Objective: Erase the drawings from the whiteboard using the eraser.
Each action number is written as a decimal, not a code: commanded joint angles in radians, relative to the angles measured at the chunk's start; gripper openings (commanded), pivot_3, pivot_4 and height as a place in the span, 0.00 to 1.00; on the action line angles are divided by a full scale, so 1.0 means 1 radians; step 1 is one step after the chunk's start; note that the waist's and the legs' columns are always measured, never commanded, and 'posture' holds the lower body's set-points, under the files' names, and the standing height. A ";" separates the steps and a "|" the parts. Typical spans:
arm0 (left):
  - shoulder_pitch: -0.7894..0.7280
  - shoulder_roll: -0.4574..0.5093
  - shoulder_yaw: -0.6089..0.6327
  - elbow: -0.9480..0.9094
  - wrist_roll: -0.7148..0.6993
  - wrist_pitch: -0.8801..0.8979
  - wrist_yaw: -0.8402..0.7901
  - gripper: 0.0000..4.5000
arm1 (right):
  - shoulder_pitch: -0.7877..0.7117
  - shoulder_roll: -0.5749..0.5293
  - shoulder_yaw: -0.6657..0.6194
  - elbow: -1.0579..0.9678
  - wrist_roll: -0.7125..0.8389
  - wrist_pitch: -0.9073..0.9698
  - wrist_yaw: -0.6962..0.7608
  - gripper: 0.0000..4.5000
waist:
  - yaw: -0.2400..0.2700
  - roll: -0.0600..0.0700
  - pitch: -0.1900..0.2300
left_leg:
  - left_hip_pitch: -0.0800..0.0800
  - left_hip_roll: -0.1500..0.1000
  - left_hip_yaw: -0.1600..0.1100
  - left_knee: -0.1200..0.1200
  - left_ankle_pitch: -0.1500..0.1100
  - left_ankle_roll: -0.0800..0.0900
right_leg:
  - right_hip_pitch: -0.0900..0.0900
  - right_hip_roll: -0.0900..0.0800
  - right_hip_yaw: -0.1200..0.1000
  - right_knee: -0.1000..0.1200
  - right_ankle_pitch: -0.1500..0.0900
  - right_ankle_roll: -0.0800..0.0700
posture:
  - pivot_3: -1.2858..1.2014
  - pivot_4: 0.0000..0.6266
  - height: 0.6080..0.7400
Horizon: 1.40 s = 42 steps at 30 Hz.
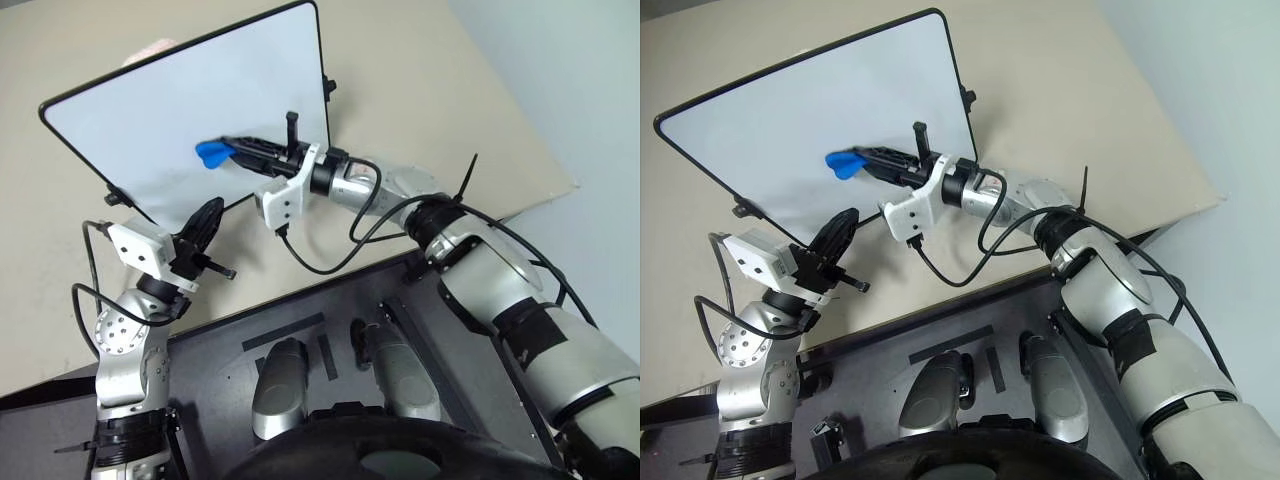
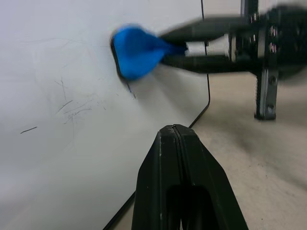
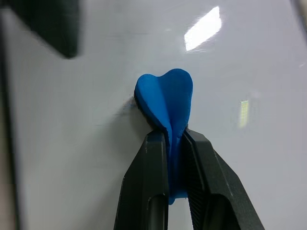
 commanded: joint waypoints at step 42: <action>-0.010 0.002 -0.003 -0.032 -0.005 -0.003 0.005 0.00 | 0.009 -0.064 -0.091 -0.153 0.095 0.044 0.045 0.06 | 0.001 0.000 0.000 | 0.000 0.000 0.000 0.001 0.000 0.001 | -0.001 0.000 0.000 0.000 0.002 -0.001 | 0.52 0.24 1.00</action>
